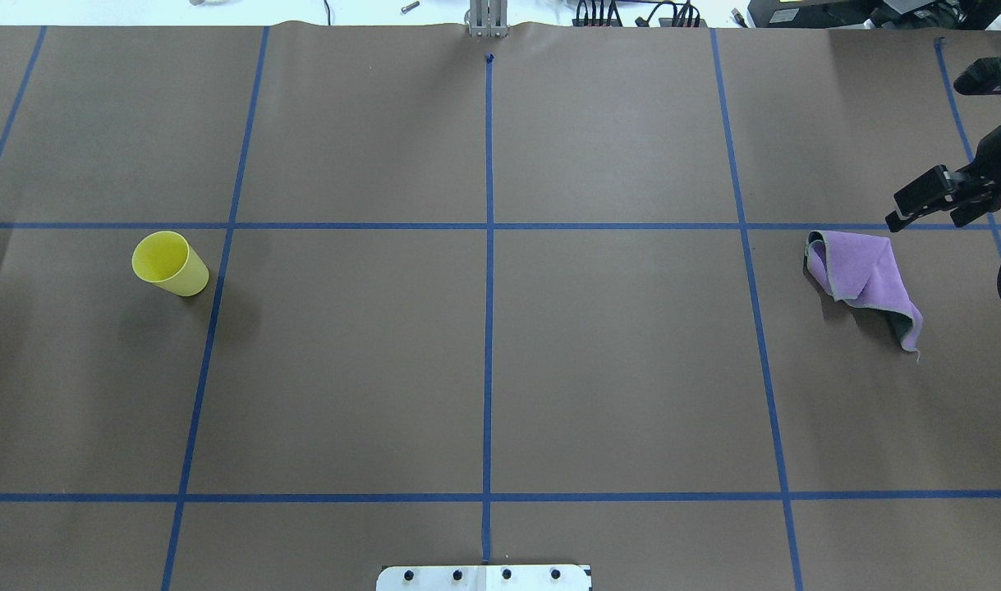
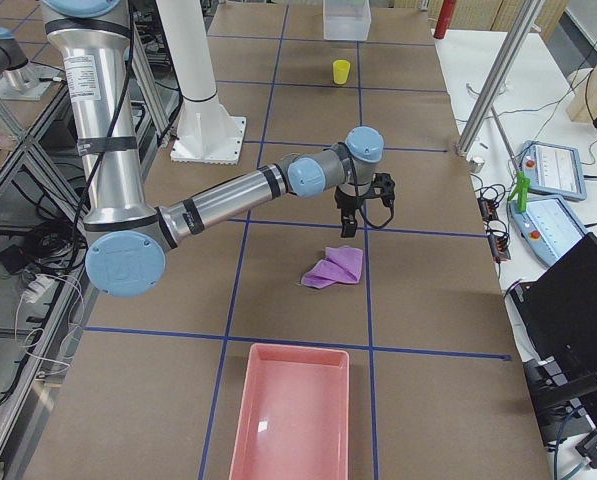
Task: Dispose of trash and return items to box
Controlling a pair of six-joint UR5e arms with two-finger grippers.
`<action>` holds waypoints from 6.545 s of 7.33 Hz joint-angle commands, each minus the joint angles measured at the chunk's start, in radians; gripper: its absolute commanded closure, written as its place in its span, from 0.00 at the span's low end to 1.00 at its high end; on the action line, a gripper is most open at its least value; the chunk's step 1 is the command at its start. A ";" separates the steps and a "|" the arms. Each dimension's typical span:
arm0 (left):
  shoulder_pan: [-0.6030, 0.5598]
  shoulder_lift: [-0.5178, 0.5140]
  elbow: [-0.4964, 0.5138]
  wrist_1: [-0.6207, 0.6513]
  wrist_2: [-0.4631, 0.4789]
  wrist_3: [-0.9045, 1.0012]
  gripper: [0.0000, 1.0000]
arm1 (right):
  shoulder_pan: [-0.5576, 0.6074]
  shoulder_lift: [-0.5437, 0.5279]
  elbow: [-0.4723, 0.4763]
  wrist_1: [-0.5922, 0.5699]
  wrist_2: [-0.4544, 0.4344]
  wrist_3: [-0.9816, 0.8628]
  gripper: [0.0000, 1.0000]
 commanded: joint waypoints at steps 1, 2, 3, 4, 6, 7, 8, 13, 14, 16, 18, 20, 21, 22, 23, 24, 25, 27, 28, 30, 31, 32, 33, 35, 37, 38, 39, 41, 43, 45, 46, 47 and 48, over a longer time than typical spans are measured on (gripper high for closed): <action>-0.002 0.001 0.140 -0.162 0.071 -0.005 1.00 | -0.039 0.006 -0.099 0.197 -0.012 0.121 0.00; 0.000 0.001 0.162 -0.185 0.076 -0.005 1.00 | -0.070 0.006 -0.117 0.243 -0.026 0.181 0.00; 0.000 0.001 0.196 -0.221 0.078 -0.011 1.00 | -0.087 0.008 -0.118 0.244 -0.061 0.197 0.00; 0.000 0.003 0.236 -0.343 0.105 -0.125 1.00 | -0.099 0.008 -0.125 0.244 -0.073 0.197 0.00; 0.040 0.010 0.319 -0.568 0.127 -0.325 1.00 | -0.112 0.014 -0.137 0.244 -0.099 0.197 0.00; 0.054 0.009 0.316 -0.573 0.126 -0.369 1.00 | -0.118 0.018 -0.147 0.244 -0.119 0.197 0.00; 0.069 0.007 0.313 -0.581 0.124 -0.418 1.00 | -0.118 0.018 -0.150 0.244 -0.119 0.195 0.00; 0.198 0.029 0.317 -0.826 0.116 -0.709 0.02 | -0.116 0.020 -0.156 0.244 -0.136 0.194 0.00; 0.199 0.032 0.296 -0.840 0.097 -0.709 0.02 | -0.116 0.018 -0.157 0.244 -0.141 0.194 0.00; 0.196 0.024 0.279 -0.829 -0.011 -0.675 0.02 | -0.118 0.018 -0.171 0.245 -0.170 0.197 0.00; 0.163 0.017 0.247 -0.744 -0.011 -0.600 0.02 | -0.127 0.040 -0.217 0.245 -0.193 0.195 0.00; 0.097 0.015 0.094 -0.466 -0.011 -0.415 0.02 | -0.136 0.041 -0.268 0.250 -0.198 0.186 0.00; 0.039 0.015 0.034 -0.311 -0.011 -0.290 0.02 | -0.153 0.043 -0.306 0.306 -0.207 0.189 0.00; 0.006 0.003 -0.029 -0.188 -0.011 -0.225 0.02 | -0.159 0.067 -0.362 0.365 -0.207 0.191 0.00; -0.012 0.000 -0.099 -0.106 -0.009 -0.215 0.02 | -0.162 0.086 -0.395 0.370 -0.207 0.191 0.00; -0.014 0.001 -0.155 -0.057 -0.009 -0.216 0.02 | -0.162 0.084 -0.398 0.368 -0.207 0.188 0.00; -0.015 0.000 -0.208 0.014 -0.005 -0.215 0.02 | -0.162 0.083 -0.398 0.370 -0.207 0.191 0.11; -0.017 -0.002 -0.332 0.173 0.000 -0.216 0.02 | -0.162 0.070 -0.398 0.370 -0.205 0.195 0.67; -0.014 -0.025 -0.405 0.270 0.001 -0.221 0.02 | -0.162 0.069 -0.397 0.370 -0.207 0.188 1.00; 0.009 -0.043 -0.501 0.372 0.033 -0.268 0.02 | -0.161 0.072 -0.385 0.370 -0.201 0.191 1.00; 0.058 -0.039 -0.546 0.369 0.034 -0.370 0.02 | -0.146 0.080 -0.380 0.368 -0.189 0.192 1.00; 0.086 -0.033 -0.569 0.366 0.034 -0.417 0.02 | -0.118 0.086 -0.378 0.367 -0.161 0.192 1.00; 0.109 -0.031 -0.575 0.363 0.034 -0.440 0.02 | -0.081 0.086 -0.349 0.353 -0.121 0.192 1.00; 0.248 0.004 -0.577 0.244 0.044 -0.585 0.02 | 0.026 0.071 -0.300 0.353 -0.008 0.194 1.00; 0.430 0.068 -0.577 -0.052 0.164 -0.882 0.02 | 0.110 0.046 -0.257 0.333 0.032 0.183 1.00; 0.480 0.076 -0.579 -0.112 0.176 -0.967 0.02 | 0.130 0.031 -0.216 0.293 0.042 0.181 1.00; 0.551 0.069 -0.579 -0.143 0.245 -1.036 0.02 | 0.162 0.009 -0.155 0.223 0.042 0.145 1.00; 0.659 0.046 -0.577 -0.192 0.309 -1.156 0.02 | 0.267 0.007 -0.052 -0.048 0.034 -0.089 1.00; 0.736 0.046 -0.576 -0.197 0.363 -1.180 0.02 | 0.337 0.011 -0.013 -0.202 0.002 -0.254 1.00; 0.773 0.046 -0.577 -0.197 0.365 -1.183 0.02 | 0.373 -0.005 -0.010 -0.207 -0.001 -0.301 1.00; 0.787 0.044 -0.574 -0.197 0.365 -1.186 0.10 | 0.387 -0.009 -0.010 -0.212 -0.001 -0.320 1.00; 0.807 0.032 -0.565 -0.197 0.386 -1.234 0.44 | 0.410 -0.009 -0.012 -0.237 -0.001 -0.355 1.00; 0.824 0.015 -0.556 -0.194 0.417 -1.256 0.76 | 0.440 -0.011 -0.010 -0.280 -0.020 -0.427 1.00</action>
